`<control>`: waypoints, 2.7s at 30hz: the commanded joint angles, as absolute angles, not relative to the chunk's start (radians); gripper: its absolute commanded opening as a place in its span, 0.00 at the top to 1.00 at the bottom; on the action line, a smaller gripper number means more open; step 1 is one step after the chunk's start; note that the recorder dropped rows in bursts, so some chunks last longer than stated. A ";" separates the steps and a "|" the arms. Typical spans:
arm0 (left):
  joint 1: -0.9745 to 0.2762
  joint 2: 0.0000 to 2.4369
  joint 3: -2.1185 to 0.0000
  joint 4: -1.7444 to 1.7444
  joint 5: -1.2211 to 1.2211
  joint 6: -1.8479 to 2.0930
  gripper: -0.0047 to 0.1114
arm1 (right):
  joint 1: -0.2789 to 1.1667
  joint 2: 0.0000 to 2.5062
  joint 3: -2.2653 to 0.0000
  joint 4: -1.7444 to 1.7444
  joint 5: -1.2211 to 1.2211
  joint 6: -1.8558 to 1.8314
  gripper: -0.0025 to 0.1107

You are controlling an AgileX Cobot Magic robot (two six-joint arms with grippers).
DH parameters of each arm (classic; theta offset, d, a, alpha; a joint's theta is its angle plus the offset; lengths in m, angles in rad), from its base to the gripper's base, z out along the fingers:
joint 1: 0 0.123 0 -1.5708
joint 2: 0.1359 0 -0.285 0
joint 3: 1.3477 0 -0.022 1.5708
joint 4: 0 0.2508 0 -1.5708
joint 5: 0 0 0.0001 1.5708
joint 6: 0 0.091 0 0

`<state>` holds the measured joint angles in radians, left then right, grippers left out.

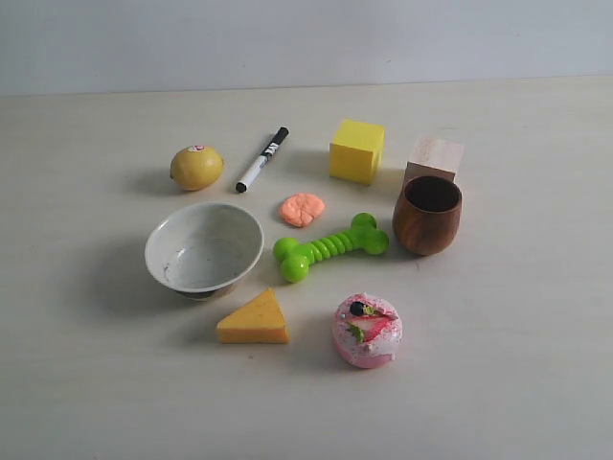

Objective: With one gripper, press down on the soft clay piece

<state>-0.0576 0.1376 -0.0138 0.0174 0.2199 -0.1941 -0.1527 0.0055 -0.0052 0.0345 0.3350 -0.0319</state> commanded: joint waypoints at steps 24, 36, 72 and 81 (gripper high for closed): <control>-0.055 0.000 0.000 0.012 0.354 -0.156 0.96 | -0.151 0.000 0.000 0.038 0.328 -0.033 0.98; -0.050 0.000 0.000 0.015 0.365 -0.156 0.96 | -0.151 0.000 0.000 0.038 0.328 -0.033 0.98; -0.050 0.000 0.000 0.015 0.365 -0.156 0.96 | -0.151 0.000 0.000 0.038 0.328 -0.033 0.98; -0.050 0.000 0.000 0.015 0.365 -0.156 0.96 | -0.151 0.000 0.000 0.038 0.328 -0.033 0.98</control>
<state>-0.0504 0.0063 -0.0033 0.0177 0.3670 -0.1567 -0.1527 0.0055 -0.0052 0.0345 0.3350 -0.0319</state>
